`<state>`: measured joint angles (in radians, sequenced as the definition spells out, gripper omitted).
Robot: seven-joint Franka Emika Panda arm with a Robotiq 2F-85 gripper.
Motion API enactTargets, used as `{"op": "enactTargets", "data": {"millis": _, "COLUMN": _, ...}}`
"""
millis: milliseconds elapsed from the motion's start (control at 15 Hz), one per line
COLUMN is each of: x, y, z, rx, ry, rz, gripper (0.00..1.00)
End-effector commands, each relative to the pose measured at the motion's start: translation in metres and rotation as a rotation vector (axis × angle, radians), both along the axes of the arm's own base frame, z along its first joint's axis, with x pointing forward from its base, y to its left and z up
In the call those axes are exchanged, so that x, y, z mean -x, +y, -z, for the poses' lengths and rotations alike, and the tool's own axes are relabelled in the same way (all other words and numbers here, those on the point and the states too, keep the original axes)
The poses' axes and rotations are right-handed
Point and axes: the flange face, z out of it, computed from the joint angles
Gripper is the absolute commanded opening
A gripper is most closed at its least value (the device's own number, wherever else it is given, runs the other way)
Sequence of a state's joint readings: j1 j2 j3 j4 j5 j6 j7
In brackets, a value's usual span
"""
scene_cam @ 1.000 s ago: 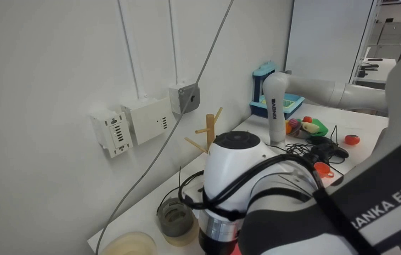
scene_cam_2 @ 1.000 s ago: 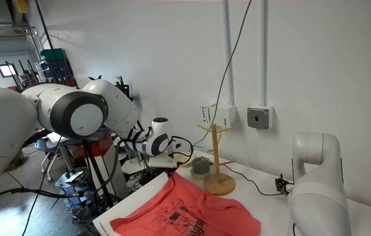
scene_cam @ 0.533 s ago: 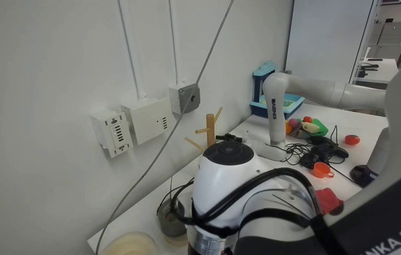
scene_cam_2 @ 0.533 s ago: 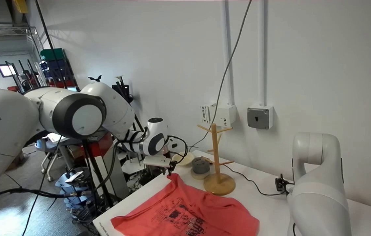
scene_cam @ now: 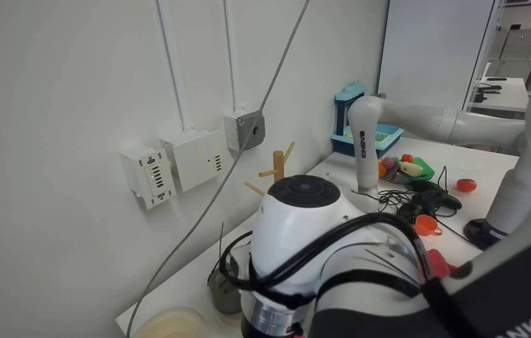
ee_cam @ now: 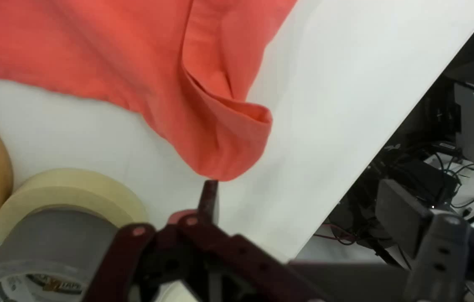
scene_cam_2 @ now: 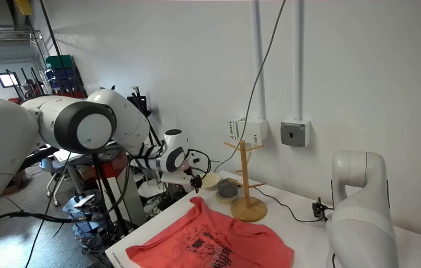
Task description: Unfold the sweatshirt from top to bottom
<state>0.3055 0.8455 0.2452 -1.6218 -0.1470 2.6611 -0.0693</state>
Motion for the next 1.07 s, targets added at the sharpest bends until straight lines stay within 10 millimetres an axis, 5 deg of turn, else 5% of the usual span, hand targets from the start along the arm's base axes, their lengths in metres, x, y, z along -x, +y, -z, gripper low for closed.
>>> {"op": "enactTargets", "data": {"millis": 0, "x": 0.021, "y": -0.008, "z": -0.034, "rx": -0.007, "ry": -0.031, "rz": -0.012, "gripper": 1.0}}
{"op": "enactTargets", "data": {"millis": 533, "x": 0.102, "y": -0.057, "z": -0.069, "rx": 0.122, "ry": 0.004, "rz": -0.088, "gripper": 1.0}}
{"op": "enactTargets", "data": {"millis": 1000, "x": 0.165, "y": -0.152, "z": -0.11, "rx": 0.191, "ry": -0.031, "rz": 0.002, "gripper": 1.0}}
